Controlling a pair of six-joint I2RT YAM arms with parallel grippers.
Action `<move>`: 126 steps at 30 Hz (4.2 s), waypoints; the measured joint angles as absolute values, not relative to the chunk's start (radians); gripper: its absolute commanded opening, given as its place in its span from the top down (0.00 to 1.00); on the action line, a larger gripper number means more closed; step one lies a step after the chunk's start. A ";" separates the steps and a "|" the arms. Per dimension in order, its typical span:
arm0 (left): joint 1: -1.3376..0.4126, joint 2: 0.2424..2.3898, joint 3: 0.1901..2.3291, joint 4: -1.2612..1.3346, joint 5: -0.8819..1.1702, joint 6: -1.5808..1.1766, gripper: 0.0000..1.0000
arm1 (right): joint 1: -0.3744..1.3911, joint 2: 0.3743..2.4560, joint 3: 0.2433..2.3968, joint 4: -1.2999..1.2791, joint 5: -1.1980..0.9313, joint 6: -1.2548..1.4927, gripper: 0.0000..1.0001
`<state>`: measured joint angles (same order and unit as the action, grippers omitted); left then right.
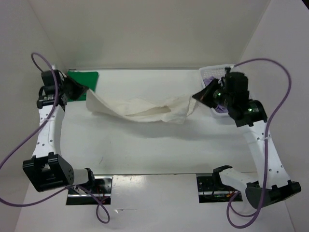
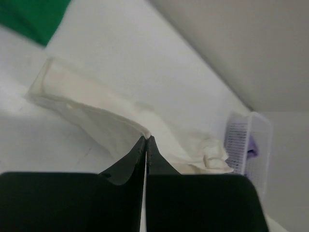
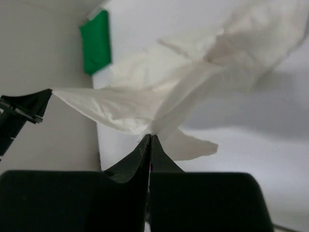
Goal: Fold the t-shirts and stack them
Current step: Flatten out the tshirt, then fold the flattened tshirt in 1/3 of the way
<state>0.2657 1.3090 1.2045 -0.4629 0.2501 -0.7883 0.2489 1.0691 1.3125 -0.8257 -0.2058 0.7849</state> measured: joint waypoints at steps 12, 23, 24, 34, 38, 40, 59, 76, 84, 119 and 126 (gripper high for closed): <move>0.290 1.352 1.901 -0.524 0.426 -0.838 1.00 | 0.257 1.344 2.468 -0.938 0.001 0.685 1.00; 0.337 1.390 1.719 -0.395 0.447 -0.896 1.00 | 0.136 1.560 2.496 -0.805 -0.090 0.654 1.00; 0.337 1.410 1.688 -0.390 0.439 -0.897 1.00 | 0.134 1.615 2.505 -0.800 -0.097 0.649 1.00; 0.269 1.724 1.782 -0.379 0.370 -0.948 1.00 | 0.117 2.158 2.686 -0.808 -0.138 0.647 1.00; 0.273 1.753 1.934 -0.379 0.370 -0.958 1.00 | 0.117 2.136 2.744 -0.763 -0.164 0.675 1.00; 0.288 1.752 2.014 -0.355 0.379 -0.975 1.00 | 0.115 2.083 2.758 -0.717 -0.171 0.689 1.00; 0.358 1.400 1.212 -0.184 0.354 -0.913 1.00 | 0.107 1.210 1.151 -0.505 -0.231 0.623 1.00; 0.358 1.201 0.796 -0.550 0.199 -0.760 1.00 | 0.154 0.801 0.853 -1.083 -0.312 0.690 1.00; 0.358 1.240 0.840 -0.543 0.234 -0.764 1.00 | 0.166 0.893 0.907 -1.084 -0.304 0.740 1.00; 0.280 1.858 1.213 -0.201 0.213 -0.951 0.92 | 0.062 2.067 1.801 -0.647 -0.088 0.626 1.00; 0.294 1.850 1.205 -0.190 0.187 -0.970 0.55 | 0.062 2.089 1.865 -0.648 -0.084 0.624 0.69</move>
